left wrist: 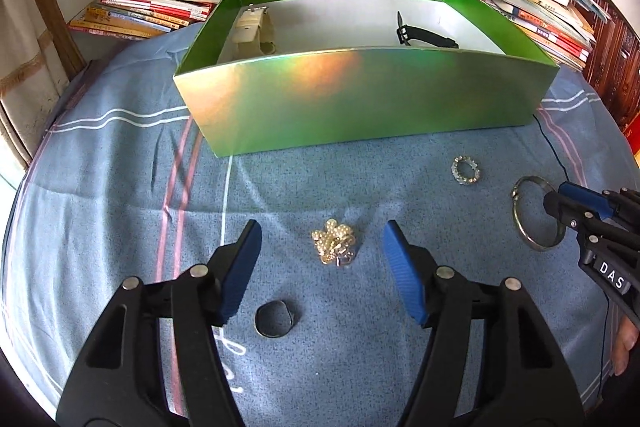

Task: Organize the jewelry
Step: 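Move the left tool to the gold flower brooch while the right tool approaches the silver bangle, then close the left tool on the gold brooch while the right tool grips the silver bangle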

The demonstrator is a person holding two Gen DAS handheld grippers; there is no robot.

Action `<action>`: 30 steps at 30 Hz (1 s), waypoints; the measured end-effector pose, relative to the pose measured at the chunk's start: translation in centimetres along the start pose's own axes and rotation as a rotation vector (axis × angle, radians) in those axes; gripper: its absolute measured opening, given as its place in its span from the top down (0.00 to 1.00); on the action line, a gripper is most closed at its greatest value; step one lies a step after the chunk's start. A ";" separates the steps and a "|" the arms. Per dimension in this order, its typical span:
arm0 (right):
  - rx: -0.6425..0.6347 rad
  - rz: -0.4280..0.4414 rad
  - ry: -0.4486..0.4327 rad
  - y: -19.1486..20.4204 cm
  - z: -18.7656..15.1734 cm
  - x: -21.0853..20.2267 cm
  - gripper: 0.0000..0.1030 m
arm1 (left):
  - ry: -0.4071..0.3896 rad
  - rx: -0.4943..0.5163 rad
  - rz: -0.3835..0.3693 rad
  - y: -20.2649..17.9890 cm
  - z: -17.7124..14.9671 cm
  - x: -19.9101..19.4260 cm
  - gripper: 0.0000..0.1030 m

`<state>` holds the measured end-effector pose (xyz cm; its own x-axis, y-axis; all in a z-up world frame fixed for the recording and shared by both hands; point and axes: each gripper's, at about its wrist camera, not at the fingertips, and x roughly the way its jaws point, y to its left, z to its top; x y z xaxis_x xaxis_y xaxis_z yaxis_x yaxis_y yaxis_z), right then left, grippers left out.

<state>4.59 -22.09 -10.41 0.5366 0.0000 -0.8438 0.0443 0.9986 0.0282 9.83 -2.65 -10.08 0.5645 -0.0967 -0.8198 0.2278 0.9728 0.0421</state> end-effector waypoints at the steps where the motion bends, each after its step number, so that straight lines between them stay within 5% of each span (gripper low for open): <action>1: 0.000 -0.005 -0.001 0.1 0.0 0.0 0.76 | 0.005 -0.006 0.001 0.2 0.0 0.2 0.44; 6: 0.004 -0.016 -0.003 0.3 0.0 0.0 0.76 | 0.017 -0.013 -0.024 0.4 0.0 0.4 0.56; 20: 0.006 -0.021 -0.021 0.2 -0.2 -0.1 0.76 | 0.004 -0.019 -0.017 0.3 -0.3 0.3 0.55; 24: -0.004 -0.032 -0.028 0.4 -0.3 -0.2 0.76 | -0.001 0.006 -0.034 -0.2 -0.4 0.1 0.77; 30: -0.027 0.000 -0.030 1.1 -0.5 -0.3 0.93 | -0.005 0.014 -0.023 -0.4 -0.6 -0.1 0.78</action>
<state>4.06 -21.00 -10.46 0.5614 -0.0013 -0.8276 0.0222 0.9997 0.0135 9.22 -2.96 -10.32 0.5630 -0.1205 -0.8176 0.2520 0.9672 0.0309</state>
